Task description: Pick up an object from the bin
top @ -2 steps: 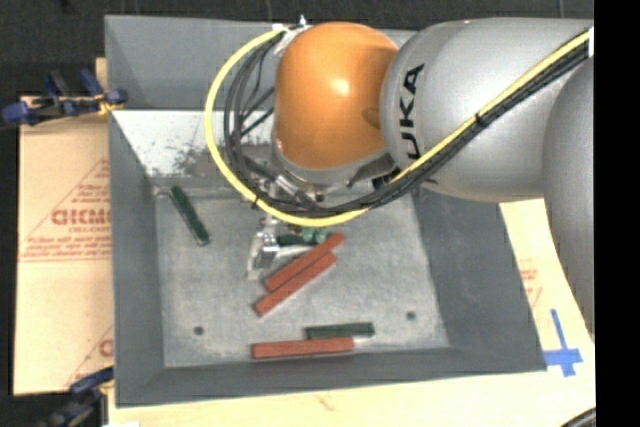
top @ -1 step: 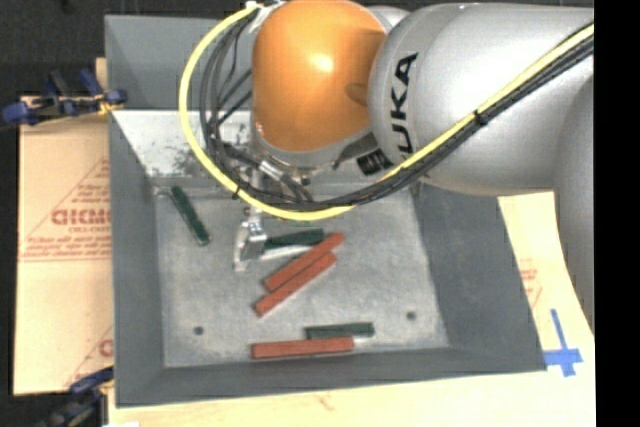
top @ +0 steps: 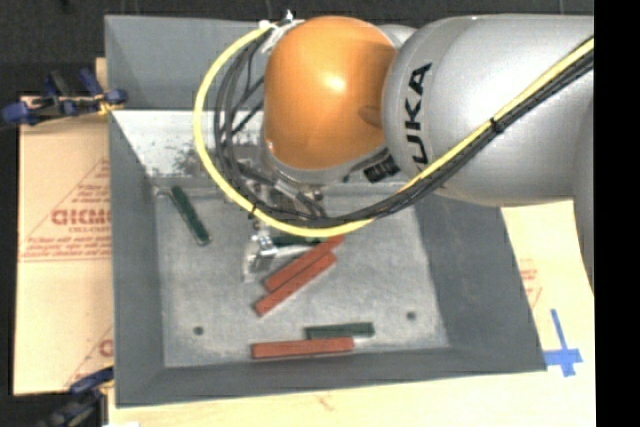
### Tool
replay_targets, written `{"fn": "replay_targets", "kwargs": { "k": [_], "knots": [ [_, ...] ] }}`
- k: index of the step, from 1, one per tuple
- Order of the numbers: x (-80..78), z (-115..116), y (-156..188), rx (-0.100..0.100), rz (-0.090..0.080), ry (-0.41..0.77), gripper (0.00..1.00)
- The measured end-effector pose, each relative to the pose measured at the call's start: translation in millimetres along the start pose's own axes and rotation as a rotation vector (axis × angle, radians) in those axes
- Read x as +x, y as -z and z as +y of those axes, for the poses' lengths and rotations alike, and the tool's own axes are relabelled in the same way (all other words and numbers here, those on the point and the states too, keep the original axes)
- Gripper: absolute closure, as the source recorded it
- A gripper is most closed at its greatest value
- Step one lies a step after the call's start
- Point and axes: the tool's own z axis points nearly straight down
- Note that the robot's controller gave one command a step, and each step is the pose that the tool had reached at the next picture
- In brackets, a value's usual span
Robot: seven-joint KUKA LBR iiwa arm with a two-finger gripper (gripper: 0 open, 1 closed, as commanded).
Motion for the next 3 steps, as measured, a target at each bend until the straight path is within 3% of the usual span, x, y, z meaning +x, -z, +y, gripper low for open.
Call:
{"fn": "replay_targets", "kwargs": {
  "k": [1,2,3],
  "knots": [
    [8.2,-25.5,-62.2,0.006,0.008,-0.015,0.00],
    [28.2,-35.7,-91.8,0.005,0.017,0.137,0.00],
    [28.7,-79.5,-166.7,0.002,0.011,0.381,1.00]
  ]
}}
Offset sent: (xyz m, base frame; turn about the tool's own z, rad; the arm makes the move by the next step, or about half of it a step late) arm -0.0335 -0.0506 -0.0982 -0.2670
